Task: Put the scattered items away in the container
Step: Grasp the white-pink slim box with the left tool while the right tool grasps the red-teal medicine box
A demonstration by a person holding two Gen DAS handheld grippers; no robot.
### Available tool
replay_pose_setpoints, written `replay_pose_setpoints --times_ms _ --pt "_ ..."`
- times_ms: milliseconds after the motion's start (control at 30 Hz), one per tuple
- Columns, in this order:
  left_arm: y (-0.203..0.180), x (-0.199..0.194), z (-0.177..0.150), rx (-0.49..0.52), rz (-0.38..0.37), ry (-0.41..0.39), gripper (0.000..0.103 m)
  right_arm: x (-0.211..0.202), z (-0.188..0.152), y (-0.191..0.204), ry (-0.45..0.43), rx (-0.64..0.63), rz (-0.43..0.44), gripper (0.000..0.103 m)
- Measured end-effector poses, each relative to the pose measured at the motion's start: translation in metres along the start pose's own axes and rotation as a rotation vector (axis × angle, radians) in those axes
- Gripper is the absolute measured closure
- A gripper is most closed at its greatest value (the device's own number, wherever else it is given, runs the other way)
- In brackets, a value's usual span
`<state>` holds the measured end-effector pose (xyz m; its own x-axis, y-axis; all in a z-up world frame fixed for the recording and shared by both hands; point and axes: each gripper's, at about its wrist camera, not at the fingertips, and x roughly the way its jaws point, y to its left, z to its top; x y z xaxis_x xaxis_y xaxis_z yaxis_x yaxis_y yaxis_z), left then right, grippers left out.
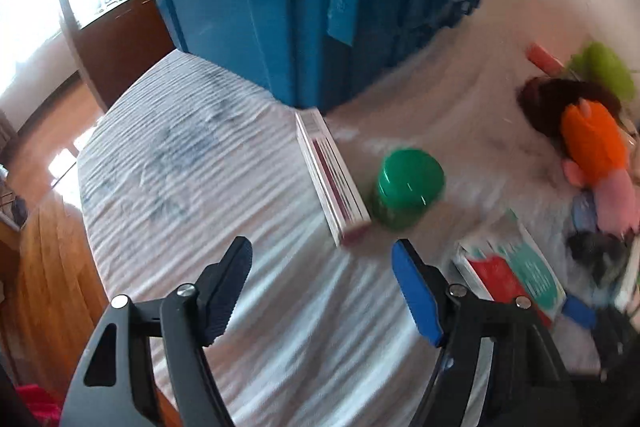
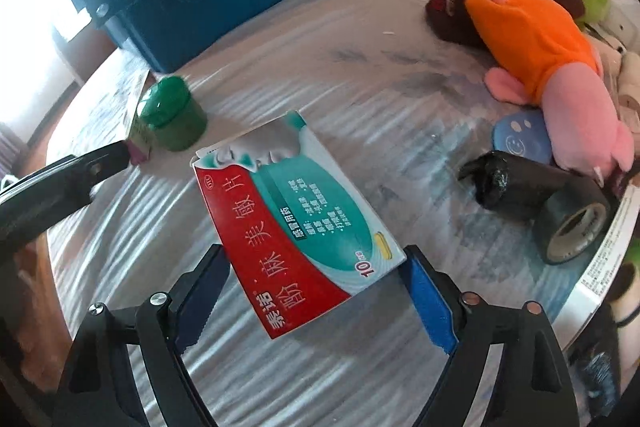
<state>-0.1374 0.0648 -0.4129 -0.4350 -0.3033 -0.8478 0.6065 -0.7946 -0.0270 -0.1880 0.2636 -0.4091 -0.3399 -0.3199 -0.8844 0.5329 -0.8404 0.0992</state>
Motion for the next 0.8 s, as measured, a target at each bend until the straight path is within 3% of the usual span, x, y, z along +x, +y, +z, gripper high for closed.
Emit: replay_pose_setpoints --times_ms 100,167,367,467,533,600,700,800 --pt "-0.003 0.02 -0.001 -0.003 0.021 0.019 0.031 0.002 0.005 0.001 -0.025 0.014 0.002 0.016" --pt "-0.005 0.026 -0.003 0.013 0.035 -0.01 0.034 0.006 0.008 0.005 -0.054 0.012 0.018 0.016" --pt "-0.016 0.027 0.006 0.052 0.025 -0.09 0.035 0.012 0.016 0.012 -0.112 -0.008 0.036 0.013" --pt "-0.019 0.033 0.009 0.042 -0.008 -0.065 0.035 0.014 0.02 0.011 -0.122 -0.024 0.047 0.009" --pt "-0.019 0.032 0.01 0.036 -0.014 -0.079 0.043 0.017 0.022 0.01 -0.119 -0.04 0.042 0.009" --pt "-0.016 0.031 0.01 0.049 -0.024 -0.083 0.066 0.018 0.023 0.01 -0.113 -0.05 0.045 0.013" --pt "-0.014 0.019 0.0 0.058 -0.039 -0.073 0.076 0.015 0.017 0.013 -0.104 -0.046 0.046 0.018" --pt "-0.013 0.005 -0.015 0.06 -0.043 -0.067 0.079 0.012 0.011 0.018 -0.088 -0.057 0.055 0.019"
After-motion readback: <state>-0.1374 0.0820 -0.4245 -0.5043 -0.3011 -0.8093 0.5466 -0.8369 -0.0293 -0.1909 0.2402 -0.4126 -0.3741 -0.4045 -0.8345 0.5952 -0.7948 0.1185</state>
